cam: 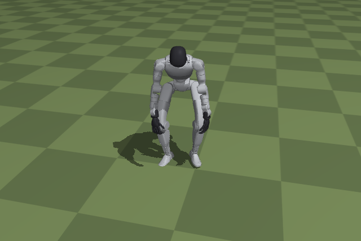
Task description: Upper body actions
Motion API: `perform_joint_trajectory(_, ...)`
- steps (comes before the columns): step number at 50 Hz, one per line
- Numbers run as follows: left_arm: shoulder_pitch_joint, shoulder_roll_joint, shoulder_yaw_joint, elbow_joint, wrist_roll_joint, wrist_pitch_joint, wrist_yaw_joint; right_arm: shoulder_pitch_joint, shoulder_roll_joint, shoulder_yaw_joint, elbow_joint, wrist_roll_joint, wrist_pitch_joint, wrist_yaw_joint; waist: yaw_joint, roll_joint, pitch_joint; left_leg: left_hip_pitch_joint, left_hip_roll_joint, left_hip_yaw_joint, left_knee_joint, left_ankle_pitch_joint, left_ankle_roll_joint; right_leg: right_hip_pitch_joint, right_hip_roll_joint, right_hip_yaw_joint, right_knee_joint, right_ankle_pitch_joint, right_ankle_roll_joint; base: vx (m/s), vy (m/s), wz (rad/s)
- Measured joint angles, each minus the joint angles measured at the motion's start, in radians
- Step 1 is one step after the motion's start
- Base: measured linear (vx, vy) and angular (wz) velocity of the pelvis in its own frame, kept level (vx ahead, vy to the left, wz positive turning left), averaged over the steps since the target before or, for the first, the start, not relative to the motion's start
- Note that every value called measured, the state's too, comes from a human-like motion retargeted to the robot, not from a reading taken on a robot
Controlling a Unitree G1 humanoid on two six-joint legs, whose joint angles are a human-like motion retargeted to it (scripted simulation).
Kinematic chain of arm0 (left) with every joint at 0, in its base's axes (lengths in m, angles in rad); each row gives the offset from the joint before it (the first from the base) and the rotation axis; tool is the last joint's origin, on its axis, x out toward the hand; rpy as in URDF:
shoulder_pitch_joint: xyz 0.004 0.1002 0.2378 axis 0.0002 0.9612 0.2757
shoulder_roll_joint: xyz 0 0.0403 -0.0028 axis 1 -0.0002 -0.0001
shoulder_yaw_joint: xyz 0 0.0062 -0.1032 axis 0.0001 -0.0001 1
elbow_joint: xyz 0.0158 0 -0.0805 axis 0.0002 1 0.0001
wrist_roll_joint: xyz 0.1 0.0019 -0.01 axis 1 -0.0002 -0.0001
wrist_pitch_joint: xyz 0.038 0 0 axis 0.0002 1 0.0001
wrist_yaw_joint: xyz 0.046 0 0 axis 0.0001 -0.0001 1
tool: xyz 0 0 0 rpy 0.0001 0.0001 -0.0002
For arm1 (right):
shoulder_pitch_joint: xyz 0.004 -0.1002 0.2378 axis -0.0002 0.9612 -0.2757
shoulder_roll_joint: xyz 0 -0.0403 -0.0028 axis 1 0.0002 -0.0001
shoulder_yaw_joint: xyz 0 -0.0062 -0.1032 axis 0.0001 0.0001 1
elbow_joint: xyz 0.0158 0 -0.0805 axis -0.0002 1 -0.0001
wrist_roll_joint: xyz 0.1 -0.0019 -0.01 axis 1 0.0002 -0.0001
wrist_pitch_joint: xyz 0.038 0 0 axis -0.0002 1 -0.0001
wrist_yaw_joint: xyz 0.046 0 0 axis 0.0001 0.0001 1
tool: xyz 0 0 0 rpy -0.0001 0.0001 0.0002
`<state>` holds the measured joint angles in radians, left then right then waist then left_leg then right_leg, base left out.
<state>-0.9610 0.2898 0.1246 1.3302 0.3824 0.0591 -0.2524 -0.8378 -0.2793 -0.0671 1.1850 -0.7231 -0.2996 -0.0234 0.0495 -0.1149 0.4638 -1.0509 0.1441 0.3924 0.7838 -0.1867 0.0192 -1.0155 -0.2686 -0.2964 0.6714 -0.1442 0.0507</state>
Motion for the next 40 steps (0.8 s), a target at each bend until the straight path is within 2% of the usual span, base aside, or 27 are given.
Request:
perform_joint_trajectory(5,-0.161,0.040,-0.051,-0.049,-0.013,-0.021,0.041,-0.178,-0.061,0.111,-0.083,0.099,-0.046,0.024,-0.015,0.018,0.026,-0.252,0.059,-0.018,0.282,-0.100,0.031,-0.277,0.028,0.038,0.284,-0.103,-0.027,-0.31,-0.01,-0.25)
perform_joint_trajectory(10,-0.256,0.072,-0.088,-0.100,-0.039,-0.037,0.094,-0.289,-0.134,0.216,-0.144,0.162,-0.089,0.018,-0.025,0.022,0.041,-0.441,0.119,-0.009,0.579,-0.202,0.088,-0.508,0.042,0.039,0.583,-0.192,-0.104,-0.08,0.00,-0.04)
perform_joint_trajectory(16,-0.148,0.059,-0.135,-0.180,-0.064,-0.113,0.133,-0.223,-0.150,0.312,-0.166,0.196,-0.137,0.023,-0.007,0.070,0.056,-0.519,0.217,-0.072,0.983,-0.343,0.149,-0.554,0.045,-0.023,0.952,-0.337,-0.204,0.07,0.02,-0.27)
perform_joint_trajectory(22,-0.001,0.044,-0.155,-0.200,-0.063,-0.140,0.176,-0.094,-0.109,0.350,-0.151,0.205,-0.178,-0.013,-0.015,0.044,0.056,-0.519,0.287,-0.063,1.298,-0.447,0.222,-0.554,0.025,-0.038,1.280,-0.481,-0.310,0.16,0.04,-0.07)
perform_joint_trajectory(25,0.043,0.038,-0.145,-0.191,-0.080,-0.140,0.178,-0.056,-0.090,0.346,-0.139,0.201,-0.202,-0.024,-0.033,0.026,0.056,-0.519,0.291,-0.057,1.377,-0.481,0.240,-0.554,0.008,-0.015,1.371,-0.535,-0.312,0.16,0.11,0.19)
perform_joint_trajectory(28,0.028,0.041,-0.125,-0.171,-0.083,-0.145,0.175,-0.079,-0.080,0.321,-0.106,0.173,-0.202,-0.044,-0.036,0.012,0.056,-0.516,0.283,-0.045,1.355,-0.474,0.241,-0.554,0.017,-0.007,1.361,-0.539,-0.312,0.10,-0.03,0.18)
perform_joint_trajectory(32,-0.056,0.079,-0.111,-0.171,-0.068,-0.138,0.157,-0.163,-0.103,0.272,-0.092,0.166,-0.181,-0.041,-0.022,0.012,0.056,-0.519,0.249,-0.020,1.169,-0.394,0.238,-0.554,0.055,-0.014,1.190,-0.460,-0.293,-0.08,-0.14,0.16)
perform_joint_trajectory(37,-0.191,0.138,-0.086,-0.167,-0.061,-0.127,0.139,-0.278,-0.180,0.229,-0.094,0.148,-0.164,-0.032,-0.017,0.014,0.053,-0.480,0.160,-0.004,0.781,-0.263,0.166,-0.522,0.078,0.036,0.822,-0.304,-0.181,-0.16,-0.05,0.19)
perform_joint_trajectory(40,-0.164,0.138,-0.062,-0.142,-0.067,-0.117,0.107,-0.246,-0.187,0.209,-0.074,0.074,-0.144,-0.056,-0.013,0.025,0.050,-0.346,0.113,-0.007,0.541,-0.192,0.110,-0.378,0.087,0.060,0.577,-0.221,-0.114,0.00,0.00,0.00)
